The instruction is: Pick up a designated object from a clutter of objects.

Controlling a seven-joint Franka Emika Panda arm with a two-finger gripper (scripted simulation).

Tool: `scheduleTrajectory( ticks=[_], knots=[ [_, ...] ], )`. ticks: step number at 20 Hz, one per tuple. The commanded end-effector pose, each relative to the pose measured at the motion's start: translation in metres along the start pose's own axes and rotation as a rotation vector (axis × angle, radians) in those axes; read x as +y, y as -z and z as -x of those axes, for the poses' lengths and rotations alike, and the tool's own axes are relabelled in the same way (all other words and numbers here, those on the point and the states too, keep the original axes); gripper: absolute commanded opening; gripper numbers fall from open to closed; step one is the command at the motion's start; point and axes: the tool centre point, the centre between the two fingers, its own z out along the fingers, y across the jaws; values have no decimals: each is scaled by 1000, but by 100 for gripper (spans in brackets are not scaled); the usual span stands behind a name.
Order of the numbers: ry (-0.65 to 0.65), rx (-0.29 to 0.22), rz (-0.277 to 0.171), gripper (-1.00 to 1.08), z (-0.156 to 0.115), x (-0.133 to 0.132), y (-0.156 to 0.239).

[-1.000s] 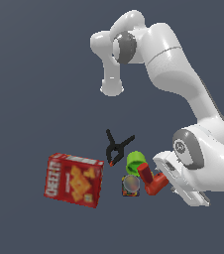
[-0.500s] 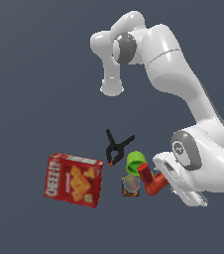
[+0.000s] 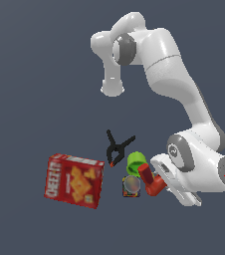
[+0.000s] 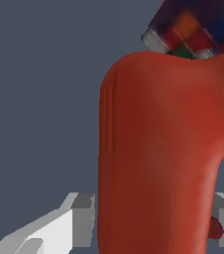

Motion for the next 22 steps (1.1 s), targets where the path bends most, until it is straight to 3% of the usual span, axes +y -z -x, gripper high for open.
scheduleTrajectory(
  ticks=[1, 22],
  knots=[
    [0, 0, 0, -100, 0, 0, -1],
    [-1, 1, -1, -100, -1, 16, 10]
  ],
)
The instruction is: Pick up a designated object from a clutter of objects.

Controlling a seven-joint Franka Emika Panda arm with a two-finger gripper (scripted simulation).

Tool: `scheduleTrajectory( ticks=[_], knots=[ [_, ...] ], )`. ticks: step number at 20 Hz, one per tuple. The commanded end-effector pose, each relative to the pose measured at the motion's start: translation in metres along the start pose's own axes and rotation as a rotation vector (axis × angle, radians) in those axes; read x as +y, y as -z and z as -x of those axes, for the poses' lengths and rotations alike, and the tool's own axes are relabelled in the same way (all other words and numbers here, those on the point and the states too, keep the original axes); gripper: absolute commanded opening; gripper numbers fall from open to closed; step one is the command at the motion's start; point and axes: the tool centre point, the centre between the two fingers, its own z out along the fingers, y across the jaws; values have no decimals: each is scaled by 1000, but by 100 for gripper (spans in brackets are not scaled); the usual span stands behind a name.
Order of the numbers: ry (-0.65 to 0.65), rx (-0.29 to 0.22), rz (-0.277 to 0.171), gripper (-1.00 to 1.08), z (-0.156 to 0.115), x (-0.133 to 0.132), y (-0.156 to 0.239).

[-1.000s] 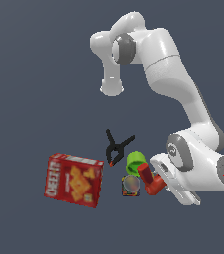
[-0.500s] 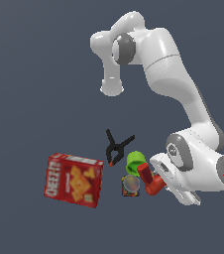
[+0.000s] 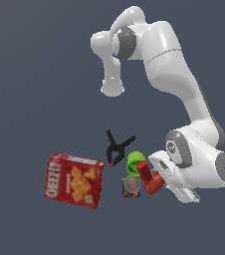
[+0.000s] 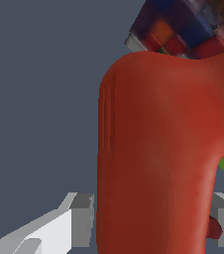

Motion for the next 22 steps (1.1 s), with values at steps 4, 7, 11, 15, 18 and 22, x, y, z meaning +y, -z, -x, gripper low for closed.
scheduleTrajectory(
  ticks=[4, 7, 11, 15, 18, 22],
  knots=[
    [-1, 3, -4, -100, -2, 16, 14],
    [-1, 4, -4, -100, -3, 30, 23],
    [-2, 5, -3, -100, -5, 52, 38],
    [-2, 6, -2, -100, -7, 77, 54],
    [-3, 7, -1, -100, -9, 98, 69],
    [-3, 8, 0, -100, -11, 128, 89]
  ],
)
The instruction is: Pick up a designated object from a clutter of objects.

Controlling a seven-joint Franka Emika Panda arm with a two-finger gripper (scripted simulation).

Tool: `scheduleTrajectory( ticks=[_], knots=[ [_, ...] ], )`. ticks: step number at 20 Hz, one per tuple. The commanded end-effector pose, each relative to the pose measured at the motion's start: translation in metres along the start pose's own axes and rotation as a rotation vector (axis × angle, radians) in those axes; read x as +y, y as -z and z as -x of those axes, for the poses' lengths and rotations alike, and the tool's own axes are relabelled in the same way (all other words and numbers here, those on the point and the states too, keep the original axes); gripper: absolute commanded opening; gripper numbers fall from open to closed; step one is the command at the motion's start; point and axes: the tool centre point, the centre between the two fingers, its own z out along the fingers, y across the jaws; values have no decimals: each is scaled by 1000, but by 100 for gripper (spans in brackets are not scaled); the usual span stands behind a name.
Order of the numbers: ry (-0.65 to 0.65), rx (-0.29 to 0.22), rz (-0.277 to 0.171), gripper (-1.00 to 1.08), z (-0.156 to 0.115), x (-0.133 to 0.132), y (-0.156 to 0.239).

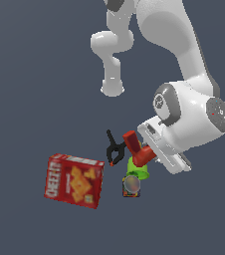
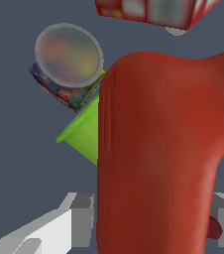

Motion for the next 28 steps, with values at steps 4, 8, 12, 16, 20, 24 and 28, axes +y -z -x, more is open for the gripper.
scheduleTrajectory(
  ticks=[4, 8, 12, 16, 20, 24, 28],
  knots=[
    [-1, 2, -3, -100, -4, 42, 31],
    [-2, 2, -2, -100, -7, 72, 52],
    [-2, 2, -3, -100, -9, 101, 73],
    [-1, 0, -4, -100, -12, 130, 94],
    [0, -2, -6, -100, -15, 157, 115],
    [0, -3, -7, -100, -17, 179, 131],
    [1, -4, -9, -100, -20, 195, 144]
  ],
)
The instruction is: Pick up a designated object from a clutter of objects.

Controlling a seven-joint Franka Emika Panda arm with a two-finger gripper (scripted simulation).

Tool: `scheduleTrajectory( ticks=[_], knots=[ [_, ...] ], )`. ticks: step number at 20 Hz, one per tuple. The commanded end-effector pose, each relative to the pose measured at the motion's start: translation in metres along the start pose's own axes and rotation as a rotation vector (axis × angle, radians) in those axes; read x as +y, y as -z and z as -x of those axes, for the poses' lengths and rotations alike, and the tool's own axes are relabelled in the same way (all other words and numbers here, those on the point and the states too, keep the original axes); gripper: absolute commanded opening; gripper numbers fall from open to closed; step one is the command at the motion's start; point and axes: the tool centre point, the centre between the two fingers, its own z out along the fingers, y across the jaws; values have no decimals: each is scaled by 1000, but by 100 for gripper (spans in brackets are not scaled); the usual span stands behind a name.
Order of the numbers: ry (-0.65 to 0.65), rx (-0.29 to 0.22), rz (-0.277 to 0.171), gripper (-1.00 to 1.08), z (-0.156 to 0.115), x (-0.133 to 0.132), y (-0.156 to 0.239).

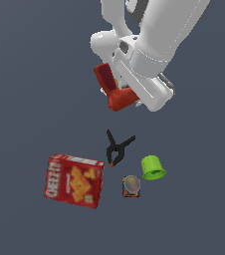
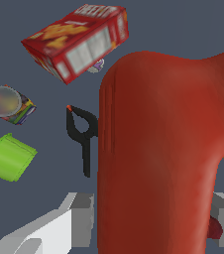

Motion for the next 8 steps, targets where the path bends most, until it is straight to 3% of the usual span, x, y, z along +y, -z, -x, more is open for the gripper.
scheduleTrajectory(
  ticks=[1, 8],
  knots=[
    [0, 1, -3, -100, -1, 9, 9],
    [0, 1, -3, -100, -4, 20, 18]
  ],
)
